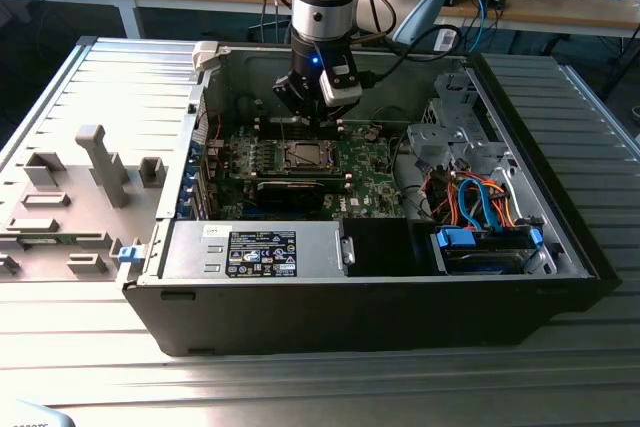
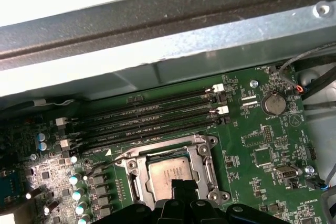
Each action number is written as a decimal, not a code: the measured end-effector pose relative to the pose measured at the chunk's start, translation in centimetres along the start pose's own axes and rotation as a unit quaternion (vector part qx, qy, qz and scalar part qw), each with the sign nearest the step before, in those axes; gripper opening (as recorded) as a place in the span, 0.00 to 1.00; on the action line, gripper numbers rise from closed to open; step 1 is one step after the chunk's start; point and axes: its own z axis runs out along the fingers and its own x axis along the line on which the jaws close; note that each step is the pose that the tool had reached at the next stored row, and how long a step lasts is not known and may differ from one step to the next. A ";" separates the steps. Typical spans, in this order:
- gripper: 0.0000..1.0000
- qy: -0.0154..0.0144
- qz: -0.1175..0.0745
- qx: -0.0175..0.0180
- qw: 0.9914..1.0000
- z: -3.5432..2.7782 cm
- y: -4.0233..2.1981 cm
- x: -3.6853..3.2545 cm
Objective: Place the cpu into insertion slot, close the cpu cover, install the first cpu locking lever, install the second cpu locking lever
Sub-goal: 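Install the first cpu locking lever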
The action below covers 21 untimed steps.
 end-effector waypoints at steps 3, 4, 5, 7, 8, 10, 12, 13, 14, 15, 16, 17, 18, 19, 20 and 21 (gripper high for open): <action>0.11 0.000 -0.001 0.000 1.000 0.00 0.00 0.00; 0.11 0.000 -0.002 0.000 1.000 0.00 0.00 0.00; 0.11 0.000 -0.003 0.000 1.000 0.00 0.00 0.00; 0.11 0.000 -0.004 0.000 1.000 0.00 0.00 0.00; 0.11 0.000 -0.004 0.000 1.000 0.00 0.00 0.00; 0.11 0.000 -0.006 0.000 1.000 0.00 0.00 0.00; 0.11 0.000 -0.007 0.000 1.000 0.00 0.00 0.00; 0.11 0.000 -0.007 0.000 1.000 0.00 0.00 0.00; 0.11 0.000 -0.008 0.000 1.000 0.00 0.00 0.00; 0.11 0.000 -0.008 0.000 1.000 0.00 0.00 0.00; 0.11 0.000 -0.008 0.000 1.000 0.00 0.00 0.00; 0.11 0.000 -0.009 0.000 1.000 0.00 0.00 0.00; 0.11 0.000 -0.010 0.000 1.000 0.00 0.00 0.00; 0.11 0.000 -0.011 0.000 1.000 0.00 0.00 0.00; 0.11 0.000 -0.011 0.000 1.000 0.00 0.00 0.00; 0.11 0.000 -0.011 0.000 1.000 0.00 0.00 0.00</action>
